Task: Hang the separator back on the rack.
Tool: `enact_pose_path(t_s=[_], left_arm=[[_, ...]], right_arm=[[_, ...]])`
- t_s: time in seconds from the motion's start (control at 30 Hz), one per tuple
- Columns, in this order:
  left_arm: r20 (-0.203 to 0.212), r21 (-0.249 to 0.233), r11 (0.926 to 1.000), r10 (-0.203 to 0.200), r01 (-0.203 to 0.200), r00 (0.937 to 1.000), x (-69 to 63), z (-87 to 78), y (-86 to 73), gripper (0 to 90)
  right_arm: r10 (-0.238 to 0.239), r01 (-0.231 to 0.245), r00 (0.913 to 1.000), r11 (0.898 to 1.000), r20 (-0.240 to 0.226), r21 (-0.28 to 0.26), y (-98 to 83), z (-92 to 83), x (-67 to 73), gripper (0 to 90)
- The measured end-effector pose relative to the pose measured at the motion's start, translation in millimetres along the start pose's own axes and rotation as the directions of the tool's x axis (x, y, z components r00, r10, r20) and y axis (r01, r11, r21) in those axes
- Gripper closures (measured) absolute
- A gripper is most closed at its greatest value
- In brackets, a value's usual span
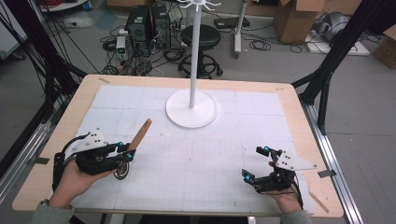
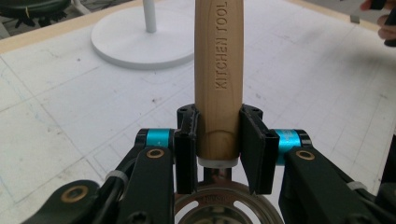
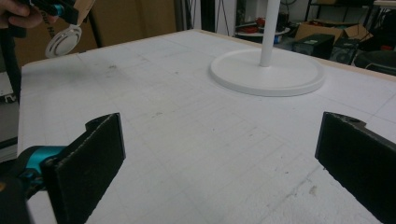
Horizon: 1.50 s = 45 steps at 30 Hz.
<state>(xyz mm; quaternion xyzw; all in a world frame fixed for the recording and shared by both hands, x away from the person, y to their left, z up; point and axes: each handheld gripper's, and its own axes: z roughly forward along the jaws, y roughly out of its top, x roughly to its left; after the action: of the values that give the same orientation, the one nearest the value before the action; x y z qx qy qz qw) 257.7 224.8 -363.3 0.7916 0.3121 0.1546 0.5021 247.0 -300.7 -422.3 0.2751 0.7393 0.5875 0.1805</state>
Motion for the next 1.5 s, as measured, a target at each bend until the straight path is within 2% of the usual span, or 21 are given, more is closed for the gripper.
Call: enact_pose_path(t_s=[0.2,0.5,0.67,0.83,1.5], left_arm=[[-0.028,-0.059,0.9981,-0.017,0.015,0.9995,-0.3,-0.7,7.8,68.6],[-0.024,-0.097,0.9953,0.001,-0.003,0.9997,-3.1,0.4,32.7,68.6],[-0.033,-0.119,0.9928,-0.011,0.007,0.9994,-1.1,2.7,43.8,68.6],[-0.045,-0.113,0.9936,-0.012,0.007,0.9989,2.9,7.3,52.7,68.6],[-0.012,-0.148,0.9890,-0.003,0.002,0.9999,8.4,28.4,84.5,68.6]], right_arm=[[-0.007,0.007,0.9999,1.000,0.009,-0.003,0.0,-1.5,-0.5,0.7],[-0.003,0.003,1.0000,1.000,0.004,-0.003,0.4,-2.1,0.3,0.7],[-0.003,0.003,1.0000,1.000,0.004,-0.004,0.1,-1.7,-0.1,0.7],[-0.007,0.007,1.0000,1.000,0.003,-0.004,-0.6,-2.1,-1.3,0.7],[0.012,-0.011,0.9997,1.000,0.021,-0.008,-3.9,-12.8,-1.2,0.7]])
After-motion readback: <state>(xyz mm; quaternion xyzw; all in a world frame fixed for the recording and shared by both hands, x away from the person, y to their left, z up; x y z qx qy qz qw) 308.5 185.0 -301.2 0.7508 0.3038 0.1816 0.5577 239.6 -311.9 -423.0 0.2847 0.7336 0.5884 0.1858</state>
